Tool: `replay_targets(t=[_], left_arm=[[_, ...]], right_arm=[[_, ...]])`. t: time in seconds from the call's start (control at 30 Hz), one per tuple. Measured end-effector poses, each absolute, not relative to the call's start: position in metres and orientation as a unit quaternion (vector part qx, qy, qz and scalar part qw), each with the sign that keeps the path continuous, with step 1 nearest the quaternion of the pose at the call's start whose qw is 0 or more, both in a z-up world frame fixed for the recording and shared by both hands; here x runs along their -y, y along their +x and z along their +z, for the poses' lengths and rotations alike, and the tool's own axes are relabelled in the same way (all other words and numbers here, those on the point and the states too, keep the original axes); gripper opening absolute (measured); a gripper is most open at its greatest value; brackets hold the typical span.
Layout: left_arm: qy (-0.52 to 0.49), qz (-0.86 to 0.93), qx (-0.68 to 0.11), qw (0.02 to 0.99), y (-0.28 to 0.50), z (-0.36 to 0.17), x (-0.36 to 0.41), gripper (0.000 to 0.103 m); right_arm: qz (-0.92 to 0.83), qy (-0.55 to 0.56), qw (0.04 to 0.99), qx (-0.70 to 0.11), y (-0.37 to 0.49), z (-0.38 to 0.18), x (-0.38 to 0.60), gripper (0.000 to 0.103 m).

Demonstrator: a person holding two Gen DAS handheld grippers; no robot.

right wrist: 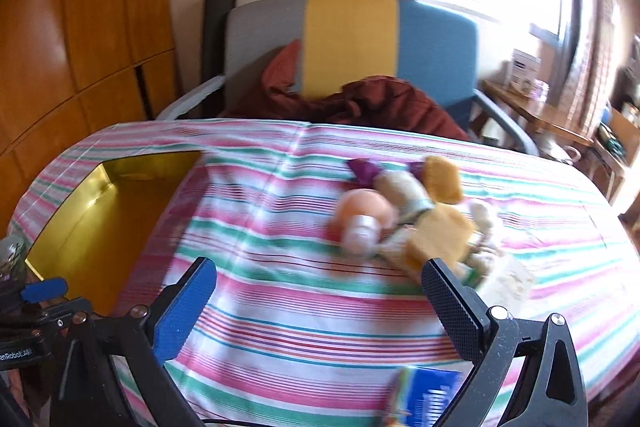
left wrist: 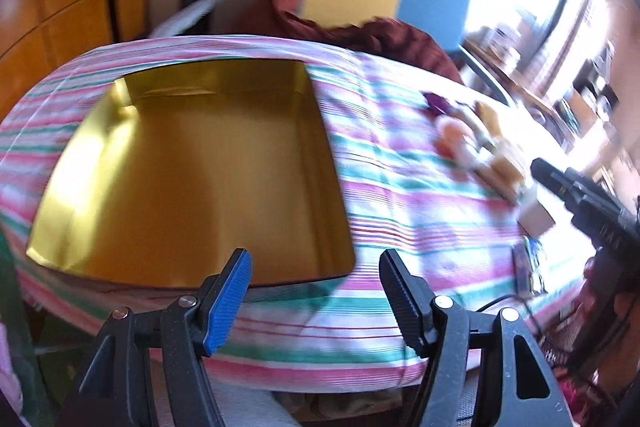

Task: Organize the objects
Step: 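Swing both tools away from the gold tray toward the cluster of items, then grasp the blue Tempo tissue pack with the left tool while the right tool grasps the white box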

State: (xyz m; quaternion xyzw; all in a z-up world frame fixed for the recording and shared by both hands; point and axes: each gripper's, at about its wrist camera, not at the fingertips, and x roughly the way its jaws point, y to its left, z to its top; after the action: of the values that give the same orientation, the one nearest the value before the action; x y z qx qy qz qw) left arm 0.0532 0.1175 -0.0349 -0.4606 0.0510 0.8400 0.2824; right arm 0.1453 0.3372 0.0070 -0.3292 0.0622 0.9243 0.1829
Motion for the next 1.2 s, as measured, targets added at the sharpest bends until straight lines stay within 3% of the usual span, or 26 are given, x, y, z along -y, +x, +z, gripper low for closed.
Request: replay_targets(t=[0.2, 0.43, 0.7, 1.07, 1.2], left_arm=[[-0.452, 0.815, -0.105, 0.348, 0.069, -0.037, -0.181, 0.067], [-0.529, 0.7, -0.038, 0.477, 0.074, -0.052, -0.263, 0.067], [-0.522, 0.66, -0.11, 0.529, 0.119, -0.06, -0.353, 0.068], [-0.515, 0.64, -0.131, 0.555, 0.141, -0.063, -0.371, 0.072], [-0.49, 0.659, -0.177, 0.542, 0.149, -0.073, -0.38, 0.076]], right_arm=[[0.898, -0.343, 0.267, -0.067, 0.185, 0.006, -0.4, 0.103], [0.867, -0.332, 0.357, -0.1, 0.23, 0.013, -0.462, 0.103], [0.844, -0.337, 0.4, -0.116, 0.241, 0.009, -0.483, 0.103], [0.835, -0.34, 0.404, -0.155, 0.248, -0.003, -0.499, 0.103], [0.836, -0.341, 0.401, -0.153, 0.247, -0.003, -0.496, 0.103]])
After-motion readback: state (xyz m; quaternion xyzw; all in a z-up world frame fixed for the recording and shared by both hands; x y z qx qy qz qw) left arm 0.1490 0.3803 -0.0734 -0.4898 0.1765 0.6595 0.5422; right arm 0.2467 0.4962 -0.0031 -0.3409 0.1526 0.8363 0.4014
